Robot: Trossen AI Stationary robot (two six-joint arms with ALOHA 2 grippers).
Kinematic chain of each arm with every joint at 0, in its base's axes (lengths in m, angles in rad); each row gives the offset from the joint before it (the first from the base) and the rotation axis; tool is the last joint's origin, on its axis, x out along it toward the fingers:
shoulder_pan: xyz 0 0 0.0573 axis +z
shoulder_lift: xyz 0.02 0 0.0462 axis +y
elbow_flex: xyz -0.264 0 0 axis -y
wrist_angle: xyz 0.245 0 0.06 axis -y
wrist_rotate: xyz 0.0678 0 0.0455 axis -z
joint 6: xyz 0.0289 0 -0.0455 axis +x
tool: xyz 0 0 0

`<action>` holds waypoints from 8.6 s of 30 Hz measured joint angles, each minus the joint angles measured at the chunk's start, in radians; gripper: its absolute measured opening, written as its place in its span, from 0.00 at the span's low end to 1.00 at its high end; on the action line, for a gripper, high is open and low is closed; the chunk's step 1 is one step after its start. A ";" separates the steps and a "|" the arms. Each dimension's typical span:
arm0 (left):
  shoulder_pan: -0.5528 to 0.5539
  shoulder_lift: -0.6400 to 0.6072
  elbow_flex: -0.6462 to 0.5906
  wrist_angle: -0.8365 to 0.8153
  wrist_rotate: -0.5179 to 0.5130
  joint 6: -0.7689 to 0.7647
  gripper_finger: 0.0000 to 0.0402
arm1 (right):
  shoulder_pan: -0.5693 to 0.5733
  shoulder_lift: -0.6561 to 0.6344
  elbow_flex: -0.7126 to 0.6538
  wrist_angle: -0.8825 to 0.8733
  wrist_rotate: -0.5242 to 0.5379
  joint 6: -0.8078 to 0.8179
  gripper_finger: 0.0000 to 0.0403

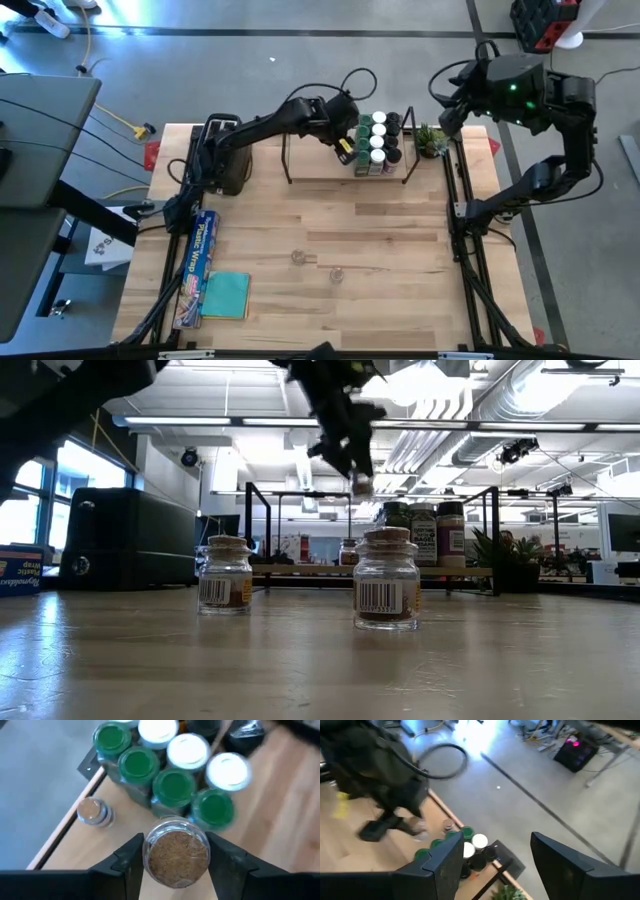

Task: Shelf spices
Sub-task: Put the left brown spice bottle on the shelf and align with the other brown spice bottle, then put the left brown spice bottle on the shelf and align with the other brown spice bottles

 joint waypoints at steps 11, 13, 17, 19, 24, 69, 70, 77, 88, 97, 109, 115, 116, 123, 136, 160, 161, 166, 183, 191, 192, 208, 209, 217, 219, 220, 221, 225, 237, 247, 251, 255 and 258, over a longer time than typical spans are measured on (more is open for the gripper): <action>0.072 0.065 -0.017 -0.039 0.055 0.124 0.42 | 0.000 0.001 0.000 0.023 0.074 0.050 0.56; 0.082 0.091 -0.018 -0.029 0.069 0.142 0.42 | 0.000 0.002 0.000 0.023 0.076 0.079 0.56; 0.094 0.123 -0.018 0.000 0.071 0.191 0.43 | 0.000 0.002 0.000 0.023 0.078 0.114 0.56; 0.098 0.137 -0.017 -0.001 0.071 0.219 0.45 | 0.000 0.002 0.000 0.023 0.078 0.129 0.56; 0.103 0.165 -0.020 0.011 0.071 0.252 0.51 | 0.000 0.002 0.000 0.023 0.076 0.167 0.56; 0.118 0.142 0.001 0.116 0.202 0.403 0.03 | 0.000 0.002 0.000 0.022 0.074 0.153 0.56; 0.118 0.144 -0.001 0.111 0.203 0.403 0.02 | 0.000 0.002 0.000 0.022 0.074 0.153 0.56; 0.118 0.152 -0.058 0.118 0.193 0.428 0.01 | 0.000 0.001 0.000 0.022 0.074 0.153 0.56; 0.121 0.146 -0.068 0.099 0.155 0.428 0.01 | 0.000 0.001 0.000 0.021 0.074 0.153 0.56; 0.121 0.144 -0.068 0.093 0.139 0.425 0.01 | 0.000 0.001 0.000 0.021 0.074 0.127 0.56; 0.122 0.139 -0.062 0.071 0.108 0.417 0.01 | 0.000 0.001 0.000 0.021 0.074 0.127 0.56; 0.122 0.139 -0.057 0.060 0.082 0.417 0.01 | 0.000 0.001 0.000 0.021 0.074 0.127 0.56; 0.122 0.139 -0.057 0.059 0.078 0.417 0.01 | 0.000 0.001 0.000 0.021 0.074 0.127 0.56; 0.122 0.124 -0.057 0.059 0.085 0.428 0.04 | 0.000 0.001 0.000 0.021 0.074 0.127 0.56; 0.121 -0.026 -0.055 -0.178 0.196 0.403 0.18 | 0.000 0.001 0.000 0.020 0.074 0.126 0.56; -0.562 -0.751 -1.205 0.668 -0.071 -0.670 0.12 | 0.000 0.001 -0.001 0.079 0.002 -0.243 0.56; -0.590 -0.749 -1.230 0.758 -0.067 -0.672 0.13 | 0.000 0.001 -0.001 0.097 -0.029 -0.275 0.56; -0.663 -0.708 -1.273 0.908 0.008 -0.719 0.25 | 0.000 0.002 -0.001 0.174 -0.165 -0.387 0.56; -0.697 -0.675 -1.298 0.467 0.097 -0.555 0.66 | -0.102 0.029 -0.001 0.143 -0.240 -0.397 0.56; -0.691 -0.562 -1.301 0.521 0.047 -0.422 0.66 | -0.132 0.028 -0.001 0.142 -0.242 -0.387 0.56; -0.688 -0.545 -1.302 0.531 0.055 -0.409 0.66 | -0.134 0.027 -0.001 0.142 -0.242 -0.388 0.56; -0.636 -0.462 -1.302 0.824 0.051 -0.264 0.66 | -0.137 0.028 -0.001 0.153 -0.241 -0.388 0.56; -0.643 -0.462 -1.302 0.851 0.056 -0.219 0.66 | -0.137 0.028 -0.001 0.148 -0.241 -0.387 0.56; -0.669 -0.462 -1.301 0.886 -0.065 -0.063 0.66 | -0.137 0.027 -0.001 0.085 -0.241 -0.384 0.56; -0.661 -0.451 -1.301 0.920 -0.067 -0.062 0.66 | -0.137 0.027 -0.001 0.072 -0.241 -0.374 0.56; -0.659 -0.442 -1.301 0.932 -0.060 -0.058 0.66 | -0.137 0.027 -0.001 0.071 -0.241 -0.371 0.56; -0.655 -0.426 -1.301 0.943 -0.043 -0.046 0.66 | -0.137 0.027 -0.001 0.067 -0.241 -0.368 0.56; -0.640 -0.357 -1.295 0.997 0.050 -0.004 0.66 | -0.137 0.026 -0.001 0.065 -0.241 -0.370 0.56; -0.626 -0.318 -1.200 0.979 -0.015 0.009 0.66 | -0.137 0.026 -0.001 0.081 -0.241 -0.383 0.56; -0.627 -0.318 -1.201 0.974 -0.019 -0.033 0.66 | -0.137 0.026 -0.001 0.091 -0.241 -0.397 0.56; -0.627 -0.317 -1.201 0.982 -0.019 -0.078 0.66 | -0.137 0.026 -0.001 0.091 -0.241 -0.397 0.56; -0.632 -0.317 -1.201 0.968 -0.011 -0.088 0.66 | -0.137 0.026 -0.001 0.091 -0.241 -0.397 0.56; -0.632 -0.317 -1.201 0.926 -0.015 -0.089 0.65 | -0.137 0.026 -0.001 0.090 -0.241 -0.397 0.56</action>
